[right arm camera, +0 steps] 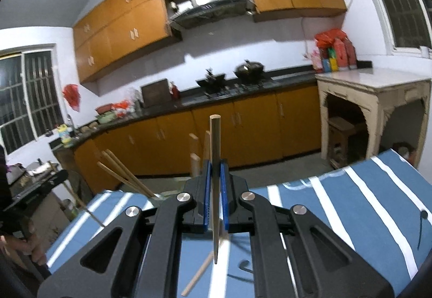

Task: Organize utensils
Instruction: 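Lift both chopsticks upright and carry them over the green holder, then open both grippers to drop the chopsticks into the holder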

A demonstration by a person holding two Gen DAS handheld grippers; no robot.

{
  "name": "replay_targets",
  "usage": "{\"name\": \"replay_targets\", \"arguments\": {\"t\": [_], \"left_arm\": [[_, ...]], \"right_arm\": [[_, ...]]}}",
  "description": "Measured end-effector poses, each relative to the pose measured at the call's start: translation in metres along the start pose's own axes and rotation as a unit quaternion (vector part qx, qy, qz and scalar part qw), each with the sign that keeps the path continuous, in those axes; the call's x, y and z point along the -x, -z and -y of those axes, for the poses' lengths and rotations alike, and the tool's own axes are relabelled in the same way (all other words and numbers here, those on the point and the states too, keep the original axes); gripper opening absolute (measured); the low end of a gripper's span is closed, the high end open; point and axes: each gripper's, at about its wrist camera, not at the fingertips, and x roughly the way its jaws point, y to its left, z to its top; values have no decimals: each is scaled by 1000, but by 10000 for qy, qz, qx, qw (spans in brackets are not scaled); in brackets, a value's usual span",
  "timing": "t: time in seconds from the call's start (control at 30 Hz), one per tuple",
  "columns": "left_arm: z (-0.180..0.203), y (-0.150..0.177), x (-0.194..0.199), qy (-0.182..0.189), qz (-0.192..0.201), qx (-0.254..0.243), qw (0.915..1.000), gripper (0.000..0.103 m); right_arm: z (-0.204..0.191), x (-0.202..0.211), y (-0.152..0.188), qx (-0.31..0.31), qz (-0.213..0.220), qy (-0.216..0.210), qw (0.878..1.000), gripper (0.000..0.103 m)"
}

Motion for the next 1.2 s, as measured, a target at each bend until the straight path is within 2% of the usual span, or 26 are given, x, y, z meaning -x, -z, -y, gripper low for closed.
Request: {"name": "replay_targets", "arguments": {"t": [0.17,0.37,0.5,0.63,0.83,1.2], "left_arm": [[23,-30,7,190,473,-28,9987,7],[44,-68,-2,160,1082,121,9939,7],[54,-82,-22,-4,1264,117,9919,7],[61,-79,-54,-154,1127,4,9935,7],[52,-62,-89,-196,819,176,9963,7],[41,-50,-116,-159,551,117,9983,7]], "right_arm": [[-27,4,-29,176,493,-330,9981,8],[-52,-14,-55,430,1096,-294,9926,8],[-57,-35,-55,496,1168,-230,9917,8],[-52,-62,-46,471,1042,-154,9933,8],[-37,-89,-28,298,751,-64,9967,8],[-36,-108,-14,288,495,-18,9984,8]]}}
